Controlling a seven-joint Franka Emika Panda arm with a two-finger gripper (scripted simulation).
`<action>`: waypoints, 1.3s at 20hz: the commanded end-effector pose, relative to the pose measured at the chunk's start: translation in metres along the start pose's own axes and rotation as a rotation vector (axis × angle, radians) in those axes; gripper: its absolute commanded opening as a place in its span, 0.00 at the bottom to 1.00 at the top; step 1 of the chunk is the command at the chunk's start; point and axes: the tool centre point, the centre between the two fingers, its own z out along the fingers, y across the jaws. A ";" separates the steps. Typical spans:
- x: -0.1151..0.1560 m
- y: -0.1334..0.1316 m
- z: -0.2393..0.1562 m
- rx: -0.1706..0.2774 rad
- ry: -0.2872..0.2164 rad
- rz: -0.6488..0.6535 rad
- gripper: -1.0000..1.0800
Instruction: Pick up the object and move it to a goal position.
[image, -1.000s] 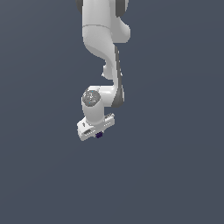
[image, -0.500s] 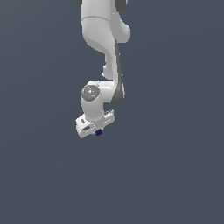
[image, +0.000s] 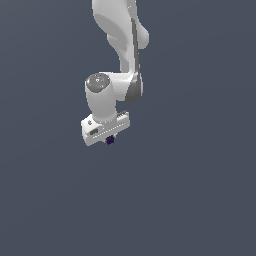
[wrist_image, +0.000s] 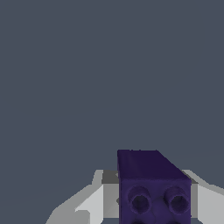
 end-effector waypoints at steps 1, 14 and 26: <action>-0.006 -0.001 -0.027 -0.001 0.001 0.000 0.00; -0.036 -0.009 -0.179 0.000 0.002 -0.001 0.00; -0.057 -0.011 -0.296 0.000 0.002 -0.001 0.00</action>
